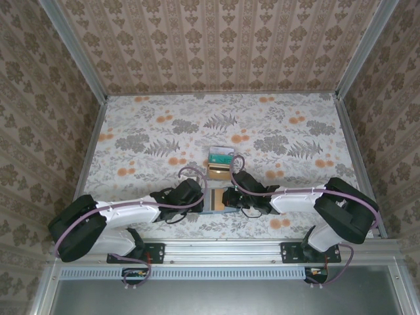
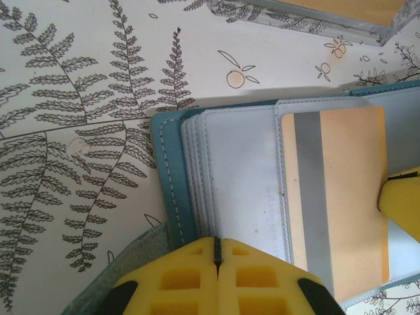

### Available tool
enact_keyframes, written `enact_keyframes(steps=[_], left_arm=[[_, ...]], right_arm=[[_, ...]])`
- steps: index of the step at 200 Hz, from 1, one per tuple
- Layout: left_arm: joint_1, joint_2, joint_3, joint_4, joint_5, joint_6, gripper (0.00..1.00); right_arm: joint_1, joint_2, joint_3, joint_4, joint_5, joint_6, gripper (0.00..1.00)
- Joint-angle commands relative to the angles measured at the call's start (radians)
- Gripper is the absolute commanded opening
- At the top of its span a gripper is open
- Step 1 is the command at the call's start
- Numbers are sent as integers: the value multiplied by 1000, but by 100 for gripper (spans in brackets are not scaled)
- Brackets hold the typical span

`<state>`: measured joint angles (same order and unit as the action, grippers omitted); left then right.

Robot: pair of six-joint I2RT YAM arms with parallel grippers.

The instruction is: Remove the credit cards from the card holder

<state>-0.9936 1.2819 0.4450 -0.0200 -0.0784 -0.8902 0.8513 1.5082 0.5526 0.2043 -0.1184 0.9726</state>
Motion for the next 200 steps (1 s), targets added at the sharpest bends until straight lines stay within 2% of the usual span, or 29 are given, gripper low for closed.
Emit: enact_keyframes(steps=[1,38,200], left_arm=[[-3,12,-4,-71,-8,9,0],[-10,16,11,-77,-6,17,0],[-10,38,24,-81,-6,23,0]], right_arm=[[-6,23,2,-7,-25,-12,10],[-7,54,27,24,-55,-13,27],[-3,47,47,54,-116,-34,20]])
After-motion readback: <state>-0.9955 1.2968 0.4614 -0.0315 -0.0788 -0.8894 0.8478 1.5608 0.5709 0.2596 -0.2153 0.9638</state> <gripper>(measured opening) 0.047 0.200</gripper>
